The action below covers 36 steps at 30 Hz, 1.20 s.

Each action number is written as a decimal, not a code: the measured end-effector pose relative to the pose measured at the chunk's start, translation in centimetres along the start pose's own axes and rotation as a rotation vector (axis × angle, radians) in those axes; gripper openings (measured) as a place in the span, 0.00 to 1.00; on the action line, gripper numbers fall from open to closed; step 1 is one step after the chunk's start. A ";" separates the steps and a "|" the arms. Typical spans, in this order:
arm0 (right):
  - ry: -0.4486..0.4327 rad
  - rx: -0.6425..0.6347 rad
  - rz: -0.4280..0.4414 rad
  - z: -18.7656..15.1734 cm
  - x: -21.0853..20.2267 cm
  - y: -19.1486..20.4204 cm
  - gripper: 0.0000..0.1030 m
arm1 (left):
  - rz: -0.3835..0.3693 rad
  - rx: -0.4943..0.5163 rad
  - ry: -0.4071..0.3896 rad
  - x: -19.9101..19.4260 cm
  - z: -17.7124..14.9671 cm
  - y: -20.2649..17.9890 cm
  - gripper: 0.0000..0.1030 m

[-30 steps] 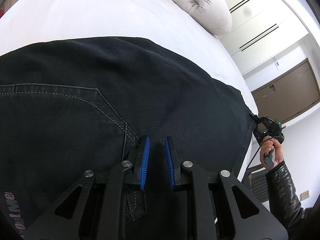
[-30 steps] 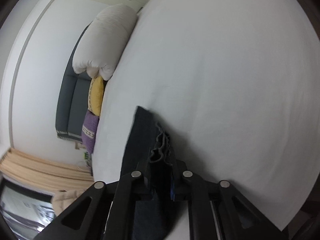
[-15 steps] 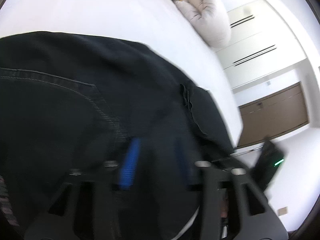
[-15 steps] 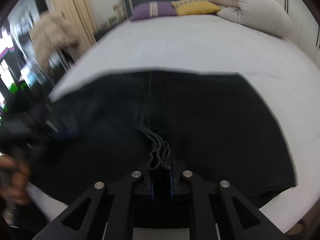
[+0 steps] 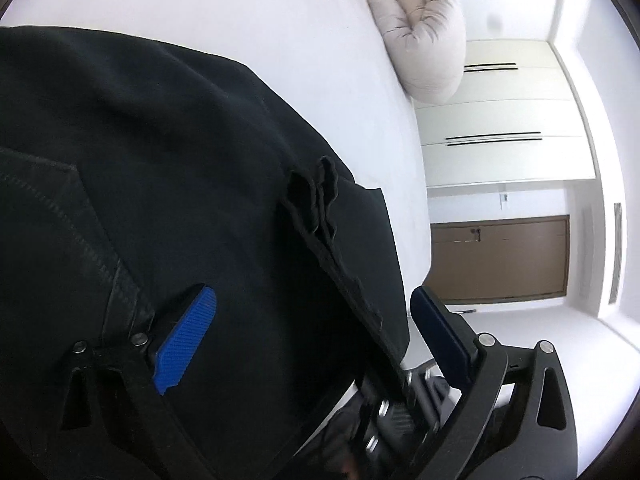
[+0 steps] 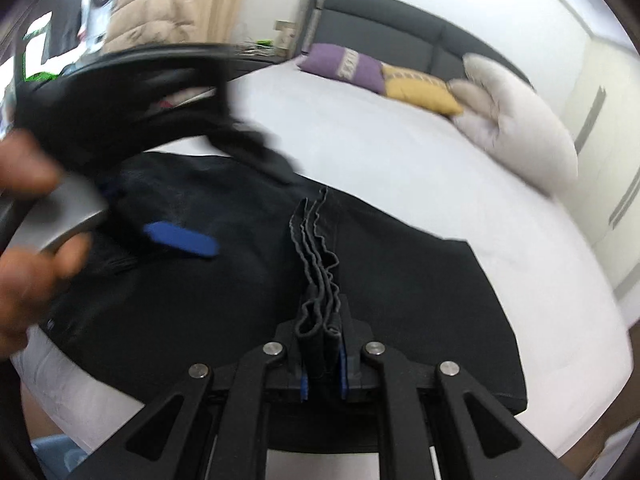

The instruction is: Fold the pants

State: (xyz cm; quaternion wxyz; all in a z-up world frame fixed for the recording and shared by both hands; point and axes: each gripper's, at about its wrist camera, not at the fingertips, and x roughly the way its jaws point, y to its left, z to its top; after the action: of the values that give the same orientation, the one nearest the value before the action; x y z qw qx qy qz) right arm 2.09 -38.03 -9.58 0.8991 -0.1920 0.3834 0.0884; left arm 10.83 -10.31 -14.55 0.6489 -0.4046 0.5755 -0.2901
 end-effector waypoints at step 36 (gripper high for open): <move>0.070 -0.092 0.398 0.6 -2.1 1.1 0.56 | 0.390 0.156 -0.164 -8.2 1.6 0.4 0.11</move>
State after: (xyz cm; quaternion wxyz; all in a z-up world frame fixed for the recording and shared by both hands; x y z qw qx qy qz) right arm 0.65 -36.79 -8.00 0.8404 -0.1562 0.4402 0.2748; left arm 10.94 -2.93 -10.65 0.7668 -0.2563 0.5638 -0.1689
